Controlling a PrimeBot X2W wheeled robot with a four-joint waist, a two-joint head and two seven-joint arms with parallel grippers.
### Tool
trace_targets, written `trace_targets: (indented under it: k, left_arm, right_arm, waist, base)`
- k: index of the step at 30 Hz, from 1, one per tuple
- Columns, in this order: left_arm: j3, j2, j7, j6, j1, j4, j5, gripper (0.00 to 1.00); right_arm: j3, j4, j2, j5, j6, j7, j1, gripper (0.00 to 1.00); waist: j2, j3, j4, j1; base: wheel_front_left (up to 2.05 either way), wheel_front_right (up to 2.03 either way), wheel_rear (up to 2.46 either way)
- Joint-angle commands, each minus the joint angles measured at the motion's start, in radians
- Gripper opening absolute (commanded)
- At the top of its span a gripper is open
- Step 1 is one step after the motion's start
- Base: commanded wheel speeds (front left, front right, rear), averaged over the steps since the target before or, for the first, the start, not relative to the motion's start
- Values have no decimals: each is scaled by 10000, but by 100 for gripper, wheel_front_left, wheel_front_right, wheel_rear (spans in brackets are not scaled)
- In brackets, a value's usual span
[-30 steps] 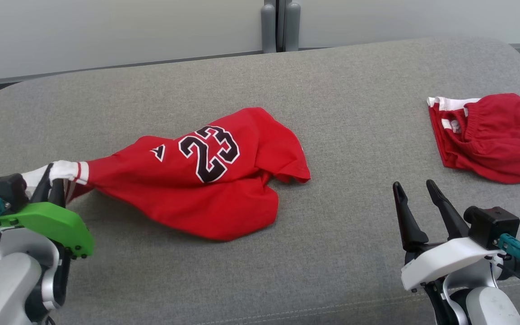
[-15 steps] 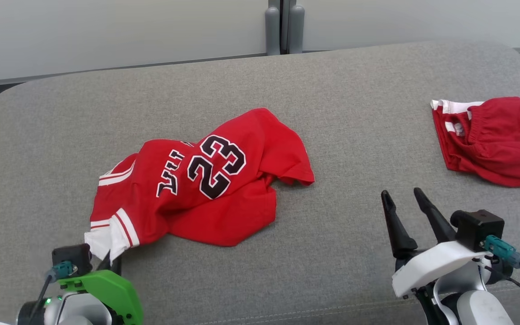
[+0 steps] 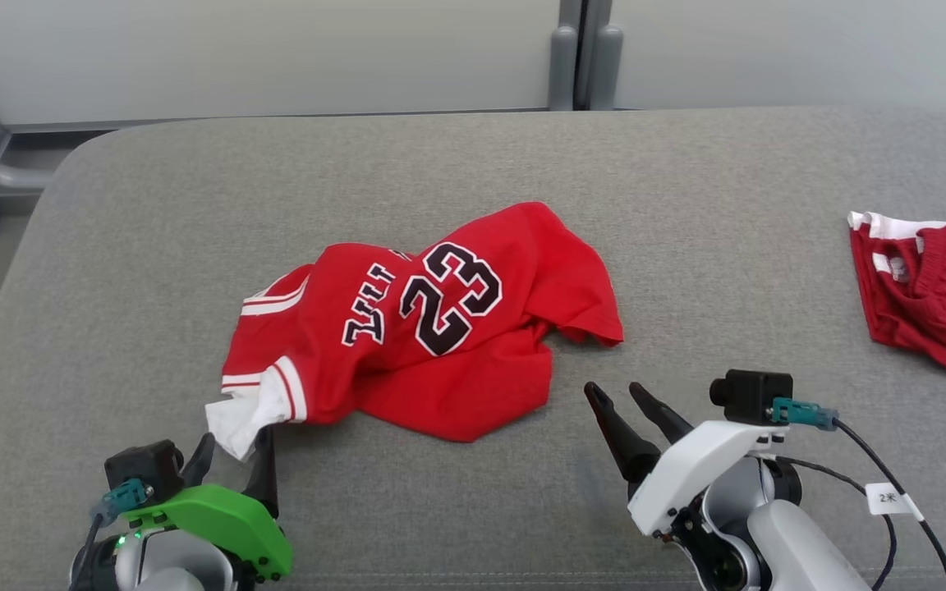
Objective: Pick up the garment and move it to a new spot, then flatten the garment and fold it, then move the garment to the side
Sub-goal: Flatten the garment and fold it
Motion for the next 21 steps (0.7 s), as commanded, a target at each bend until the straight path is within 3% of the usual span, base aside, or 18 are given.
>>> trace_targets:
  k: [1,12,19,20,21]
  left_arm:
    - [52,-69,-123,-13,108,-230,97,100]
    - [-176,-251,-208,537,254,-2150,656,100]
    - [-346,-388,-158,732,303,-2736,795,100]
    - [-344,-403,-168,750,318,-2773,797,100]
    - [-339,-420,-178,782,325,-2797,804,100]
  right_arm:
    - [134,421,-32,465,-4,20,-345,100]
    - [29,3538,-29,1400,-2,-127,-1917,100]
    - [96,5004,-32,1869,-2,-337,-2656,100]
    - [149,5191,-31,1810,-2,-391,-2750,86]
    - [165,5336,-36,1767,-2,-460,-2829,49]
  waist:
    - [0,-60,592,0]
    - [0,101,2151,0]
    - [0,271,2716,0]
    - [0,285,2735,0]
    - [0,300,2744,0]
  base:
    - [0,0,0]
    - [0,0,0]
    - [0,0,0]
    - [0,0,0]
    - [0,0,0]
